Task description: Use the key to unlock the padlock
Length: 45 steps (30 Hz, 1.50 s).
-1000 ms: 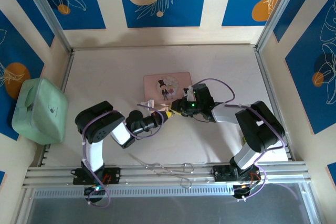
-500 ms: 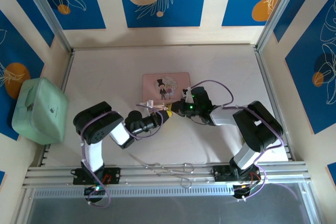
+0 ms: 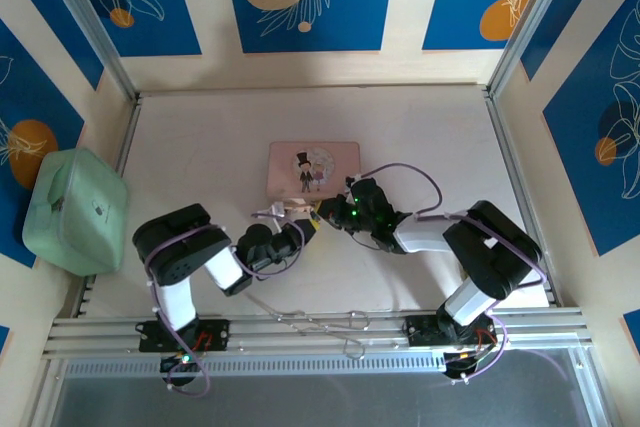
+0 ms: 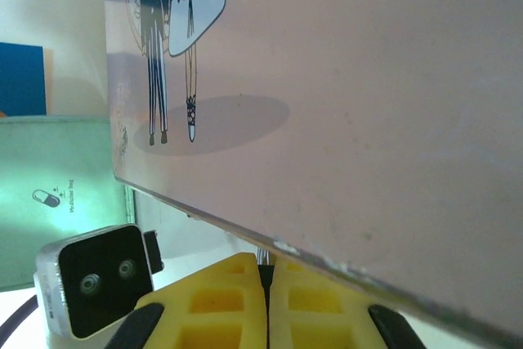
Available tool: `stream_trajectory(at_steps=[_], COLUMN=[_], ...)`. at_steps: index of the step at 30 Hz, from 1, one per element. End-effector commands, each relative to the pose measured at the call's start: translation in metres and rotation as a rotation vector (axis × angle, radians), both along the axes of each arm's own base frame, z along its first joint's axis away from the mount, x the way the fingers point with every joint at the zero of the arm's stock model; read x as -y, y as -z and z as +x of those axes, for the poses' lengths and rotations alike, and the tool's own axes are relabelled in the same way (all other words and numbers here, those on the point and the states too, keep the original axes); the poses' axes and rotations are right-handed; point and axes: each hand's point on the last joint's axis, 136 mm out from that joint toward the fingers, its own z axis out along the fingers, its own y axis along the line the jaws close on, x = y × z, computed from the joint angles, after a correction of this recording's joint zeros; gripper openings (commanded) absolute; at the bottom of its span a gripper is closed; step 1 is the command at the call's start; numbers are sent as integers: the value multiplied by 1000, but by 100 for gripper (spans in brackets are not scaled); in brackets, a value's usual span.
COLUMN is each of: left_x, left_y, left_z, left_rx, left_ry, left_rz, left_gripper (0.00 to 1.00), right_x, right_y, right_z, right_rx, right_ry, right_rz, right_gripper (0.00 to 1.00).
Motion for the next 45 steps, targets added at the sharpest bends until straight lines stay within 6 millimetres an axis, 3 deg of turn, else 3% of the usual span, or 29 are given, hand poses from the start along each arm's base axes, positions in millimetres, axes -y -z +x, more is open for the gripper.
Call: stream_trajectory(at_steps=[1,4,9,12,19,26,31,38,45], left_x=[-13,-10,2,-3,-12,-2,-1,-3,-4], left_y=[-29,-39,-31,-26,-11,-1,-14,-16,-29], left_z=[9,14,19,18,-1,-5,4,17,26], left_rx=[63,78,35,12,-78,-117,-76,-71,-44], left_ry=[-98,-112,-96,-119,-178,-207,-231,-262,-279], left_rz=[-59,-86,-101,-101,-123,-132,-148,-161,-189], left_gripper=[36,35,27,25,41,36,34,27,32], right_x=[15,12,9,8,8,4,3,0,0], right_y=[32,33,33,32,34,34,35,37,37], right_z=[-23,-25,-25,-25,-24,-26,-28,-31,-31], right_rx=[-161,-170,-181,-180,-190,-192,-189,-188,-186], right_ry=[59,59,60,65,82,78,74,66,67], right_rz=[-59,-55,-43,-40,-50,-55,-66,-71,-73], right_gripper=[0,0,0,0,0,0,0,0,0])
